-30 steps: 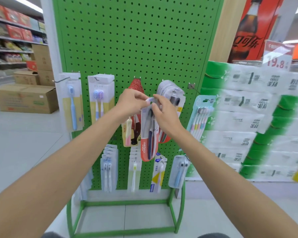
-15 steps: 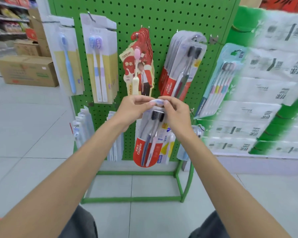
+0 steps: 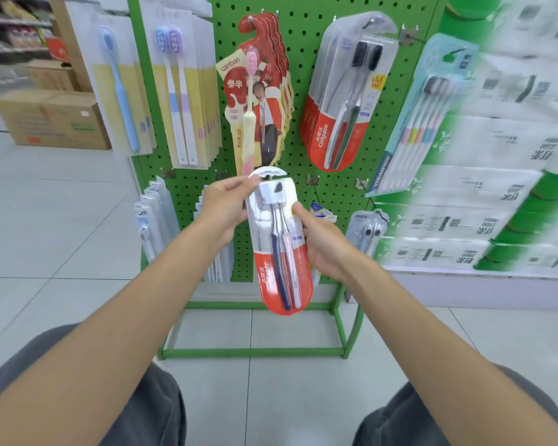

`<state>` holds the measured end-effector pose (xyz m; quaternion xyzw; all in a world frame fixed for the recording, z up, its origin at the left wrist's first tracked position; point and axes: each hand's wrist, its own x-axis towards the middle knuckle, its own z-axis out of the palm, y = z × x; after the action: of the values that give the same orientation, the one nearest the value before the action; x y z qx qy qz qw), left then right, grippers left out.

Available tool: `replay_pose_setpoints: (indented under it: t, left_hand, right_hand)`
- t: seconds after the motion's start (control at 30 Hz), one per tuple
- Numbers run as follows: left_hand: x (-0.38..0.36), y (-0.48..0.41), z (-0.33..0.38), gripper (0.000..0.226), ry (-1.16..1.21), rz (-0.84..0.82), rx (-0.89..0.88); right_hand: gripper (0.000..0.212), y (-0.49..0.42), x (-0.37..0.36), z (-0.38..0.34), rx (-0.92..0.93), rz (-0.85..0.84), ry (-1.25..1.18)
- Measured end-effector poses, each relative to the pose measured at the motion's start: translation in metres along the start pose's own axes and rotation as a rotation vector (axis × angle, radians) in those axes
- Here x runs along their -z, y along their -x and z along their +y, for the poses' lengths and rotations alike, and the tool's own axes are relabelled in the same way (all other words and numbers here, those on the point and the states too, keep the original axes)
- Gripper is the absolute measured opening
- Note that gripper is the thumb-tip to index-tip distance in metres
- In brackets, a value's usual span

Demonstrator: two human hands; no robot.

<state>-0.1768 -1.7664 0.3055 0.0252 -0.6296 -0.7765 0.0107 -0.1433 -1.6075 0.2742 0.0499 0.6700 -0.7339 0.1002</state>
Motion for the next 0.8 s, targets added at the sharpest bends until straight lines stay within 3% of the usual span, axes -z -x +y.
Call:
replay_pose_setpoints:
  t: [0.23, 0.47, 0.6, 0.7, 0.73, 0.8]
  left_hand:
    - [0.024, -0.004, 0.001, 0.022, -0.007, 0.105, -0.007]
    - [0.030, -0.003, -0.003, 0.024, -0.091, 0.138, -0.013]
    - [0.022, 0.005, 0.003, 0.030, -0.254, 0.056, -0.084]
    - [0.015, 0.019, 0.010, 0.043, -0.455, -0.098, -0.142]
    - [0.015, 0.022, 0.010, 0.051, -0.537, -0.156, -0.157]
    - [0.014, 0.022, 0.007, 0.073, -0.599, -0.233, -0.160]
  right_hand:
    - [0.046, 0.022, 0.004, 0.045, -0.112, -0.224, 0.171]
    - [0.032, 0.042, 0.016, 0.062, -0.068, -0.354, 0.251]
    - [0.026, 0.051, 0.011, 0.063, 0.068, -0.229, 0.390]
    - [0.027, 0.051, 0.009, 0.070, 0.323, -0.060, 0.755]
    - [0.033, 0.050, 0.009, 0.074, 0.385, -0.020, 0.925]
    - [0.065, 0.051, 0.006, 0.079, 0.430, -0.020, 1.091]
